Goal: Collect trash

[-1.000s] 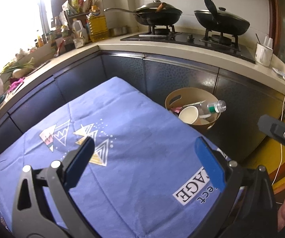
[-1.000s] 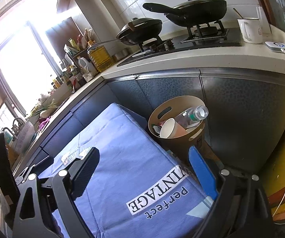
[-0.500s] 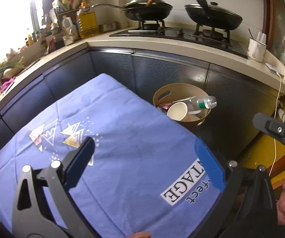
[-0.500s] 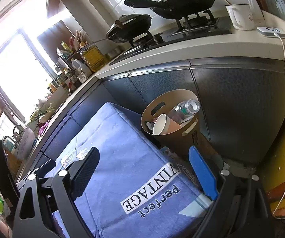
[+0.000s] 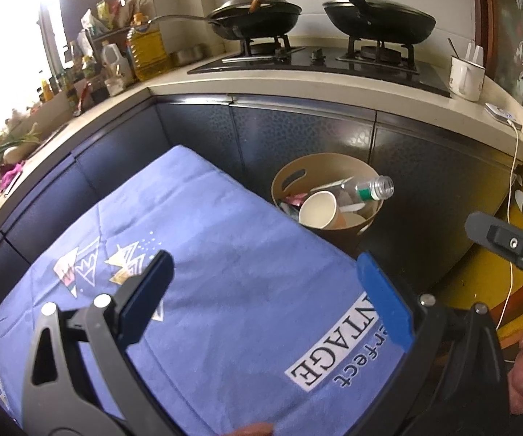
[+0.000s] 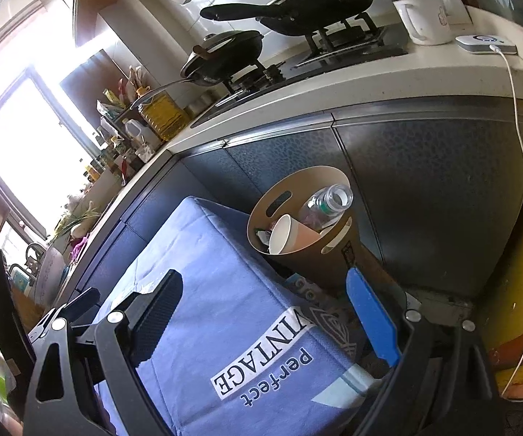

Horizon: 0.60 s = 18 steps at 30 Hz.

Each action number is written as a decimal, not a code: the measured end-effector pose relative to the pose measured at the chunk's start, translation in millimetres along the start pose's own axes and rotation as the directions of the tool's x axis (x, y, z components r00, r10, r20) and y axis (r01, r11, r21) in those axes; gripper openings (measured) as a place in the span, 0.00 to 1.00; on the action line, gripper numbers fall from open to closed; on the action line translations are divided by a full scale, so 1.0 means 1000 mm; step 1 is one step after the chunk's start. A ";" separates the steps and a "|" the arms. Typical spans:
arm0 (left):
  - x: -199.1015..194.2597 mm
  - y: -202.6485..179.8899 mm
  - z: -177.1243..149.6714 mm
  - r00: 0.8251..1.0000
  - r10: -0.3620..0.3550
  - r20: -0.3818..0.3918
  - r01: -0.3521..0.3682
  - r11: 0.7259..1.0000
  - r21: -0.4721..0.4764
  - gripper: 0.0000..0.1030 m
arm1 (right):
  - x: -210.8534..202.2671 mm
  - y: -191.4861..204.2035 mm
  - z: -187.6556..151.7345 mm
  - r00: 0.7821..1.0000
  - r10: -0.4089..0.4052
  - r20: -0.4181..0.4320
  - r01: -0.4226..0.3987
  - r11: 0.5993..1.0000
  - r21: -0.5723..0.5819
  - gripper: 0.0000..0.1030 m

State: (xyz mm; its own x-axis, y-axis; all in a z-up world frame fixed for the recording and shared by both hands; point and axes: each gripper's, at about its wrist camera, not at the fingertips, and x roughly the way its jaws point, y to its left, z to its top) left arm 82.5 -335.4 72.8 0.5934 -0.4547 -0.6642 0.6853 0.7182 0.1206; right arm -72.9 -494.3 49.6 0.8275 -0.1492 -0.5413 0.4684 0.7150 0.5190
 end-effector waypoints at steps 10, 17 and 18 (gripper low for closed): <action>0.013 -0.008 0.003 1.000 0.002 -0.020 -0.002 1.000 0.015 0.94 | 0.005 -0.009 0.003 1.000 0.015 -0.009 -0.014 1.000 0.019 0.86; 0.019 -0.013 0.005 1.000 0.001 -0.029 -0.001 1.000 0.023 0.94 | 0.007 -0.010 0.004 1.000 0.016 -0.012 -0.016 1.000 0.021 0.86; 0.020 -0.013 0.005 1.000 0.000 -0.029 0.001 1.000 0.023 0.94 | 0.006 -0.010 0.004 1.000 0.017 -0.012 -0.016 1.000 0.022 0.86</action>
State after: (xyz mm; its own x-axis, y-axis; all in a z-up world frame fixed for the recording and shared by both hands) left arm 87.4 -356.0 61.7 0.5807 -0.4390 -0.6856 0.6952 0.7056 0.1371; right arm -70.8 -504.9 43.8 0.8312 -0.1289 -0.5408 0.4615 0.7024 0.5420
